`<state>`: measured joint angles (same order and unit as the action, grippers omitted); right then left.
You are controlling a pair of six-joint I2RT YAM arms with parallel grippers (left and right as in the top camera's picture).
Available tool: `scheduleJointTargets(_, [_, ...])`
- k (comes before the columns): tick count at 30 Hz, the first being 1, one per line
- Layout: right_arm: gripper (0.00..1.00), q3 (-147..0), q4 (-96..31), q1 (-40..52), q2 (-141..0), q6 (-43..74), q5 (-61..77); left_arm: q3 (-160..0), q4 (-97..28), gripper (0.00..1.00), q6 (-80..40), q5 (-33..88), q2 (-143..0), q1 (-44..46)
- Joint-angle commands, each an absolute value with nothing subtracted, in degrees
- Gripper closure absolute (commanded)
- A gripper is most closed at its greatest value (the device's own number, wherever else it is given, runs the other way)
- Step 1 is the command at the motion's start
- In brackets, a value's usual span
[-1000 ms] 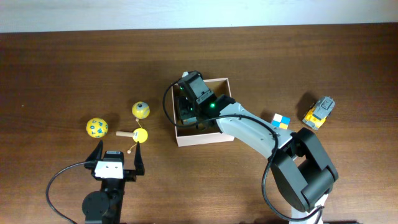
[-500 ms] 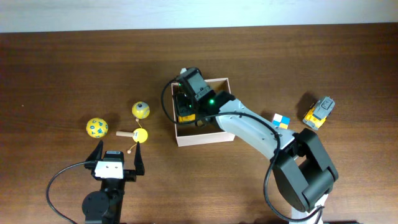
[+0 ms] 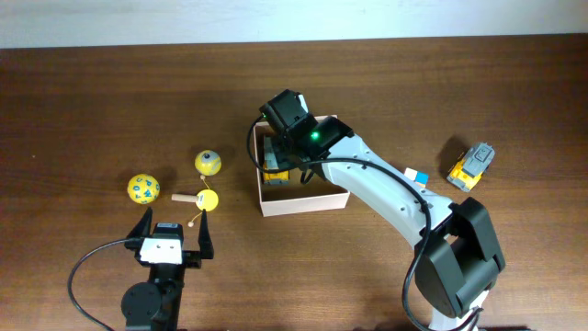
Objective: Pack container
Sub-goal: 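Lower the truck into the box's left side and open the right gripper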
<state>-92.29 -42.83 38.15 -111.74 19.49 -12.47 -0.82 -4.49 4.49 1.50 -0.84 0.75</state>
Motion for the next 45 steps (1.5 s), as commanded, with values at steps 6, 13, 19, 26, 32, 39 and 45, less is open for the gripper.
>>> scheduleJointTargets(6, [0.50,-86.06,-38.76,36.60,-111.37,21.96,-15.79,-0.49,-4.60,0.01,4.75,1.30,-0.30,0.97])
scheduleJointTargets(13, [0.49,-82.98,-32.95,35.55,-113.67,21.89,-15.49,-0.49,-4.60,0.01,4.75,1.30,-0.30,0.97])
scheduleJointTargets(19, [0.49,-82.87,-29.19,35.55,-115.74,21.85,-15.25,-0.49,-4.60,0.01,4.75,1.30,-0.30,0.97])
scheduleJointTargets(26, [0.49,-82.87,-27.00,35.48,-118.06,21.45,-15.27,-0.49,-4.60,0.01,4.75,1.30,-0.30,0.97])
scheduleJointTargets(32, [0.48,-82.87,-25.12,35.51,-118.45,21.19,-14.17,-0.49,-4.60,0.01,4.75,1.30,-0.30,0.97])
scheduleJointTargets(39, [0.45,-82.87,-23.05,35.51,-118.45,19.77,-10.48,-0.49,-4.60,0.01,4.75,1.30,-0.30,0.97])
scheduleJointTargets(45, [0.45,-82.87,-23.31,35.51,-118.45,19.73,-10.31,-0.49,-4.60,0.01,4.75,1.30,-0.30,0.97])
